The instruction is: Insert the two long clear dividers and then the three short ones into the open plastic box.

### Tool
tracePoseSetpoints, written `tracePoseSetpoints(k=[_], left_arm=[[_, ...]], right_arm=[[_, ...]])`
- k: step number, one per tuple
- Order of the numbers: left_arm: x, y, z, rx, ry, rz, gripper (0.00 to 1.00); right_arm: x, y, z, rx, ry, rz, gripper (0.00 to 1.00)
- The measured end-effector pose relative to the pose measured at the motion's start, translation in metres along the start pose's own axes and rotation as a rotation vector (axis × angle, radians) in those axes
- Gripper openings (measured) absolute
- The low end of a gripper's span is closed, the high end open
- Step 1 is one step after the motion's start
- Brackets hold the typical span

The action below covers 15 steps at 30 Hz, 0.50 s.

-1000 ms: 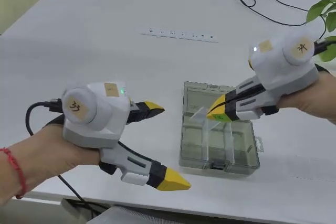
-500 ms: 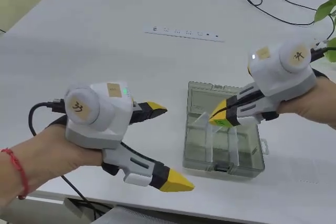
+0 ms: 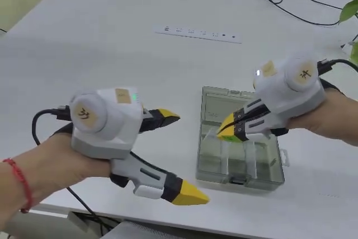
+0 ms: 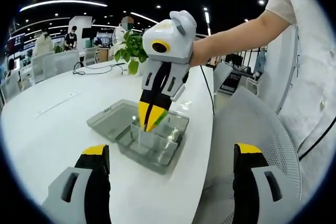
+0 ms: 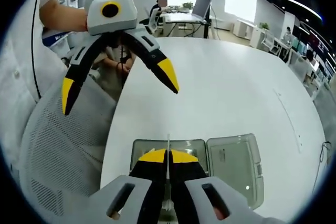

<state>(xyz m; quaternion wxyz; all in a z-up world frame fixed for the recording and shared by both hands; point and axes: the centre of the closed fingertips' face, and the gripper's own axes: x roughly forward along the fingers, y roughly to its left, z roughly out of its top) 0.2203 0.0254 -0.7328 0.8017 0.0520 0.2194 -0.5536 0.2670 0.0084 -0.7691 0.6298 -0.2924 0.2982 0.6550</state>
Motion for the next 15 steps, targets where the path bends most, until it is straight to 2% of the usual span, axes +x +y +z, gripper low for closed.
tracePoseSetpoints(k=[6, 15], left_arm=[[0.001, -0.001, 0.0, -0.001, 0.0, -0.004, 1.0], [0.002, -0.002, -0.001, 0.0, 0.005, -0.008, 1.0]], right_arm=[[0.008, -0.006, -0.006, 0.009, 0.012, 0.007, 0.02], [0.016, -0.004, -0.009, 0.009, 0.033, 0.018, 0.03]])
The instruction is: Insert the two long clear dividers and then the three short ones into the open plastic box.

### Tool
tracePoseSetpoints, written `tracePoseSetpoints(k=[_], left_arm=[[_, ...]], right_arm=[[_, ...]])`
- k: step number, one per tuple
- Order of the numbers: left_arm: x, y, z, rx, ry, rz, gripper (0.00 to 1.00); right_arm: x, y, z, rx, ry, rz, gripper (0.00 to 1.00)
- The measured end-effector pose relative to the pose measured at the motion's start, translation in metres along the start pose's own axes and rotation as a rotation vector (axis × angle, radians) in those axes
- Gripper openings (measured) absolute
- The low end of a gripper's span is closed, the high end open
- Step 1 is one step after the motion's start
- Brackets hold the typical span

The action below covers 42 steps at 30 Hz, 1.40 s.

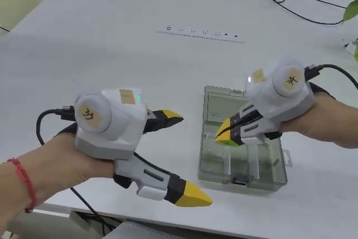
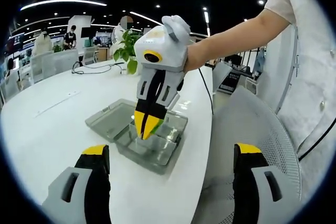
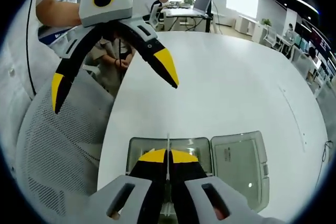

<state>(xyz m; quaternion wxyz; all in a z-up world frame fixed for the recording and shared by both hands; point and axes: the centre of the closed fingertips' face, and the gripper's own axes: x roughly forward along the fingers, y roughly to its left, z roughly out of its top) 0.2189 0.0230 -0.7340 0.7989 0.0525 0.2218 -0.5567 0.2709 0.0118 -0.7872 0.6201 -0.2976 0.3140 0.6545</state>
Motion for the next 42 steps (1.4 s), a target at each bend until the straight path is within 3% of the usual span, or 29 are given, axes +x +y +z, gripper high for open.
tracePoseSetpoints(k=[21, 28, 42], left_arm=[[0.0, 0.01, -0.005, -0.001, 0.013, 0.035, 1.0], [0.0, 0.018, -0.01, 0.004, 0.029, 0.071, 1.0], [0.006, 0.021, -0.018, -0.003, 0.054, 0.098, 1.0]], right_arm=[[0.019, -0.002, -0.014, -0.029, 0.097, 0.002, 0.03], [0.019, -0.001, -0.017, -0.036, 0.106, -0.005, 0.03], [0.021, -0.002, -0.017, -0.042, 0.107, -0.018, 0.03]])
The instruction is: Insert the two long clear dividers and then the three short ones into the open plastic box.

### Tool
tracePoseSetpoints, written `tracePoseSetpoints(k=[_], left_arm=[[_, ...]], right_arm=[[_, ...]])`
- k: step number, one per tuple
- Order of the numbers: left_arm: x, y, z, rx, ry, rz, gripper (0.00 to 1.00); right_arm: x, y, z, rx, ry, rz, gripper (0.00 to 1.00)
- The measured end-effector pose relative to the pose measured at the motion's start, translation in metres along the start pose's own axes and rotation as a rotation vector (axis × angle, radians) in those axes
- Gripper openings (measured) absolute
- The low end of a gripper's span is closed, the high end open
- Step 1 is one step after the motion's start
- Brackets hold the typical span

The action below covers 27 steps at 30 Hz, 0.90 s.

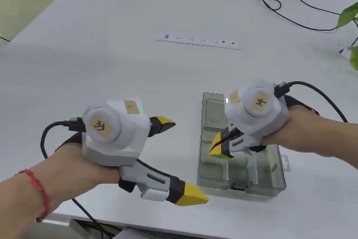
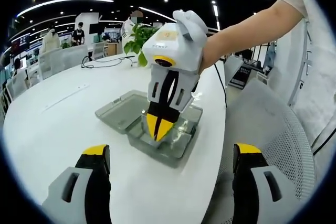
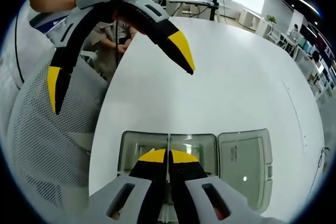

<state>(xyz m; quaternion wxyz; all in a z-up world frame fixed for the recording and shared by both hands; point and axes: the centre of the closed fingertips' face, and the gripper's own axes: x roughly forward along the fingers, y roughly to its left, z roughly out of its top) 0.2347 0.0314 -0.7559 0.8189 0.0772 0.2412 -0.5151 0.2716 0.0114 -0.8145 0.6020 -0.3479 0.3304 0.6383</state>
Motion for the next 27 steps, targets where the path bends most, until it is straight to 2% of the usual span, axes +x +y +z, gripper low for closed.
tracePoseSetpoints(k=[7, 15, 22, 27], left_arm=[[0.002, -0.002, -0.006, -0.003, 0.015, -0.007, 1.0], [-0.001, -0.003, -0.005, -0.005, 0.012, -0.004, 1.0], [-0.002, -0.005, -0.004, -0.002, 0.009, -0.001, 1.0], [-0.003, -0.006, -0.004, 0.004, 0.01, 0.001, 1.0]], right_arm=[[0.001, 0.0, 0.0, -0.007, 0.011, -0.003, 0.03], [-0.003, 0.0, 0.002, 0.011, -0.005, -0.019, 0.05], [-0.019, -0.003, 0.007, 0.038, -0.044, -0.054, 0.11], [-0.038, -0.007, 0.008, 0.057, -0.08, -0.09, 0.15]])
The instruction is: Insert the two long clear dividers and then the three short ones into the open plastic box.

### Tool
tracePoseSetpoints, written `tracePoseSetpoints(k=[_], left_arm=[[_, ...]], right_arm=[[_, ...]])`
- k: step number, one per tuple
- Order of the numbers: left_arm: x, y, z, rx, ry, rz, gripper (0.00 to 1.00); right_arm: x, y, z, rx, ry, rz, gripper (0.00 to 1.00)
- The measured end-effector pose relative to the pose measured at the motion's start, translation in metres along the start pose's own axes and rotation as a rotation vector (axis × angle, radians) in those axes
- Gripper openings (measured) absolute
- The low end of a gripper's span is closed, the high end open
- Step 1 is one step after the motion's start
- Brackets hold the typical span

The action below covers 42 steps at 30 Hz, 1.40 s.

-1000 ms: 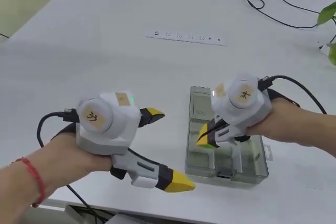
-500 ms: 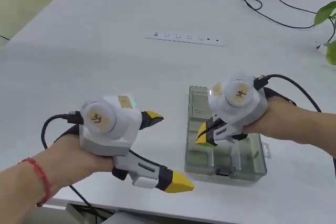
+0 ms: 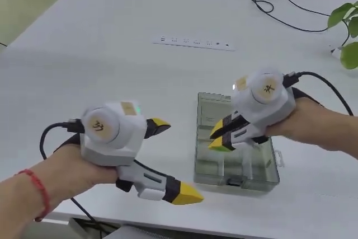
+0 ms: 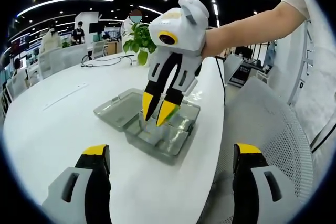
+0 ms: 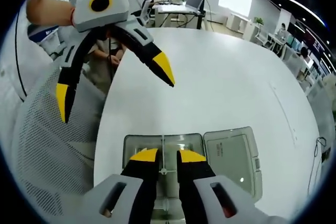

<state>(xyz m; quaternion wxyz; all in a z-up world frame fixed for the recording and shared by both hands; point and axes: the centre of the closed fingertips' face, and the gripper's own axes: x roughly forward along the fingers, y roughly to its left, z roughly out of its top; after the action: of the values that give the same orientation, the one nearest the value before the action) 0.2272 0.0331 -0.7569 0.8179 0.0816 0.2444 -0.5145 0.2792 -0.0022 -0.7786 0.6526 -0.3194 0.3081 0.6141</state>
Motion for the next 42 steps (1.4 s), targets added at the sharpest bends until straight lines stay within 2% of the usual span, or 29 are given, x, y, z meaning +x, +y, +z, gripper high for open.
tracePoseSetpoints(k=[4, 6, 10, 15, 22, 27, 32, 37, 42], left_arm=[[-0.002, 0.0, 0.001, 0.001, -0.002, 0.004, 1.0], [-0.003, 0.0, 0.001, 0.004, -0.001, 0.006, 1.0], [-0.004, 0.0, 0.001, 0.006, -0.001, 0.007, 1.0], [-0.006, -0.001, 0.002, 0.008, -0.003, 0.01, 1.0], [-0.007, -0.002, 0.003, 0.013, -0.003, 0.011, 1.0], [-0.008, -0.001, 0.002, 0.014, -0.001, 0.009, 1.0], [-0.008, 0.001, 0.002, 0.009, -0.004, 0.016, 1.0], [-0.009, 0.002, 0.001, 0.002, -0.004, 0.021, 1.0], [-0.01, 0.005, 0.0, -0.009, -0.007, 0.029, 1.0]], right_arm=[[-0.018, -0.006, -0.001, 0.031, -0.034, -0.029, 0.18], [-0.022, -0.013, -0.009, 0.046, -0.04, -0.039, 0.2], [-0.043, -0.008, -0.019, 0.061, -0.04, -0.064, 0.23], [-0.062, -0.006, -0.04, 0.09, -0.036, -0.088, 0.28], [-0.083, 0.006, -0.063, 0.108, -0.005, -0.111, 0.33], [-0.092, 0.011, -0.082, 0.121, 0.023, -0.113, 0.38], [-0.097, 0.016, -0.112, 0.127, 0.096, -0.097, 0.43], [-0.099, 0.024, -0.145, 0.1, 0.189, -0.054, 0.46], [-0.097, 0.027, -0.17, 0.088, 0.252, -0.02, 0.48]])
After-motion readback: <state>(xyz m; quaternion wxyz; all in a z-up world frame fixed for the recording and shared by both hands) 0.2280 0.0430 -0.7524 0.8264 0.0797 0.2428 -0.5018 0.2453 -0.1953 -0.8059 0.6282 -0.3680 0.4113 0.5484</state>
